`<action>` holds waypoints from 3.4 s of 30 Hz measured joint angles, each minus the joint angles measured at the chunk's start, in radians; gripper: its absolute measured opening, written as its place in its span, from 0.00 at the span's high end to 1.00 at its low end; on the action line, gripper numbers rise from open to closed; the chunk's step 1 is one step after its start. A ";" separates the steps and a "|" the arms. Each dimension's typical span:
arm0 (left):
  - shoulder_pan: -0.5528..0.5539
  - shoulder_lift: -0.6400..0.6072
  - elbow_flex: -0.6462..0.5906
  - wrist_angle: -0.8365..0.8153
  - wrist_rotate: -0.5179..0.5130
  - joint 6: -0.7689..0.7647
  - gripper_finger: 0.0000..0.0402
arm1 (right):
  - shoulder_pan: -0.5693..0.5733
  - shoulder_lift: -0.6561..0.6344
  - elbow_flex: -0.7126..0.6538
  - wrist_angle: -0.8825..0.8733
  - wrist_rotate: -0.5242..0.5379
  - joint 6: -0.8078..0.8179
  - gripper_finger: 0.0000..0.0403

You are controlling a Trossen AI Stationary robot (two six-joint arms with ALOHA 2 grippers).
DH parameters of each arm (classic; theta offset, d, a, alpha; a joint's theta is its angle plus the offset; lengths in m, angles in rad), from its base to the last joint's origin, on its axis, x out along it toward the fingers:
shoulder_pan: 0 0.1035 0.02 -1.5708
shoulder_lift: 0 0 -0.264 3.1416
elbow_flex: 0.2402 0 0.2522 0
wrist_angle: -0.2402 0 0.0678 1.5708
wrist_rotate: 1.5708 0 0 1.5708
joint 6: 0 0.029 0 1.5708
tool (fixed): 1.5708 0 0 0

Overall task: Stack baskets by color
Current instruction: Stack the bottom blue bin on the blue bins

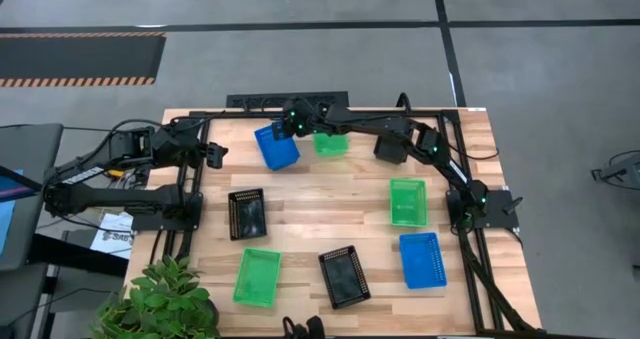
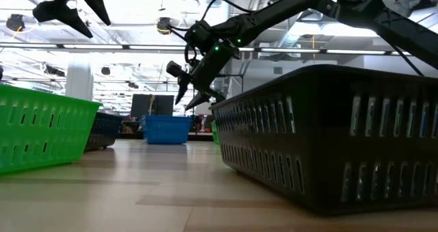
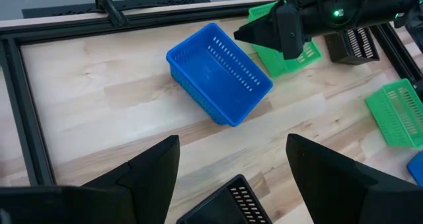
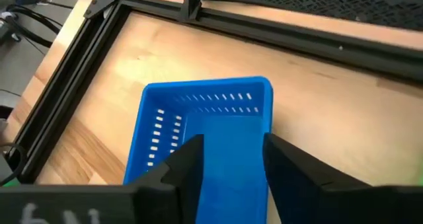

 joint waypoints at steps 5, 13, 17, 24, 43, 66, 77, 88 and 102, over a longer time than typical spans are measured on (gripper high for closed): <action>0.000 0.000 0.000 0.000 0.004 0.010 0.34 | -0.012 -0.049 0.000 -0.005 0.000 -0.053 0.52; 0.000 0.000 0.000 0.007 0.024 0.027 0.34 | -0.038 -0.226 0.000 -0.213 0.000 -0.202 0.53; 0.000 0.001 0.000 0.040 0.062 0.042 0.34 | -0.039 -0.347 0.000 -0.459 -0.003 -0.289 0.51; 0.000 0.005 0.000 0.118 0.112 0.092 0.34 | 0.028 -0.560 0.000 -0.880 0.035 -0.306 0.49; 0.000 0.057 0.001 0.251 0.249 0.099 0.34 | 0.607 -1.084 -0.559 -1.145 0.169 0.640 0.51; 0.000 0.169 0.000 0.300 0.363 0.175 0.34 | 1.190 -0.979 -0.795 -0.968 -0.013 1.331 0.50; 0.000 0.170 0.000 0.300 0.383 0.175 0.34 | 1.215 -0.923 -0.794 -0.837 -0.061 1.341 0.52; -0.001 0.169 0.000 0.306 0.382 0.170 0.34 | 1.114 -0.802 -0.794 -0.789 -0.095 1.227 0.46; -0.001 0.169 0.000 0.306 0.380 0.170 0.34 | 1.073 -0.654 -0.793 -0.717 -0.107 1.074 0.45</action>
